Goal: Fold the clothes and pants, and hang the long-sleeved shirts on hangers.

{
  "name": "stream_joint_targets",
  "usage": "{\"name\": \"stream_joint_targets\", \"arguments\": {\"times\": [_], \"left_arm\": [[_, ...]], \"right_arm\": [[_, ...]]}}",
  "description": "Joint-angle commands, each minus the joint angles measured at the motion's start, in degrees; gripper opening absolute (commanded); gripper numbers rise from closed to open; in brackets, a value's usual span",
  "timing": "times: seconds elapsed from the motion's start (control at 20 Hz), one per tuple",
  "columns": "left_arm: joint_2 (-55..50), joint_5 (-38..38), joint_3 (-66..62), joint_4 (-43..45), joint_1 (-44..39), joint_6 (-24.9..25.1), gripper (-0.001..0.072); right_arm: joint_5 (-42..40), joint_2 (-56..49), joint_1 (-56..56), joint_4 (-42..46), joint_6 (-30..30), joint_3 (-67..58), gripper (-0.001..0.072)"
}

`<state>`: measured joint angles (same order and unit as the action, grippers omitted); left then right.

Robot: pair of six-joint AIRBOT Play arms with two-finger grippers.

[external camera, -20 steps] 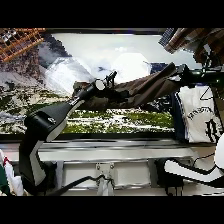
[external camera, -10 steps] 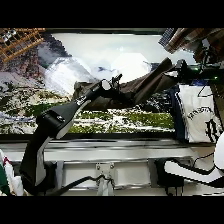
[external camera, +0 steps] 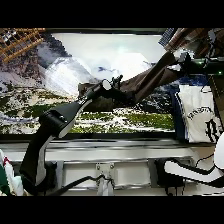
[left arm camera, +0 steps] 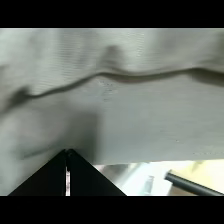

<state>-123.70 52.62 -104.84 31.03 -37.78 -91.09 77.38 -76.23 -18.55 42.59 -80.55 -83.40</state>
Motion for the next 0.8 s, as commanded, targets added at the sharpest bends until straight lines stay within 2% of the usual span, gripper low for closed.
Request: {"name": "stream_joint_targets", "arguments": {"times": [0.0,0.15,0.3,0.45,0.55,0.65,0.75], "left_arm": [[2.2,0.5,-0.1,-9.2,2.3,6.8,0.0015],[7.8,2.2,-0.1,-9.6,8.9,12.1,0.0013],[13.8,9.1,-0.1,-5.2,20.0,14.6,0.0013],[19.4,21.7,-0.1,4.0,32.2,14.2,0.0006],[23.3,28.3,-0.1,12.4,38.9,11.5,0.0006],[27.7,31.6,-0.1,18.8,44.1,10.5,0.0006],[32.8,33.9,-0.1,21.6,48.4,10.6,0.0006]], "right_arm": [[-0.3,-0.2,1.1,2.1,0.0,-0.2,0.0025],[-0.9,-0.2,4.1,4.2,0.0,-0.2,0.0025],[-2.7,-0.2,9.0,4.3,-1.5,-0.2,0.0025],[-8.9,-0.2,16.7,4.4,-3.7,-0.2,0.0025],[-13.9,-0.6,23.1,5.5,-6.0,-0.2,0.0025],[-17.3,-2.6,29.7,7.4,-8.5,-0.2,0.0025],[-19.9,-6.3,36.0,8.4,-10.8,-0.2,0.0025]]}}
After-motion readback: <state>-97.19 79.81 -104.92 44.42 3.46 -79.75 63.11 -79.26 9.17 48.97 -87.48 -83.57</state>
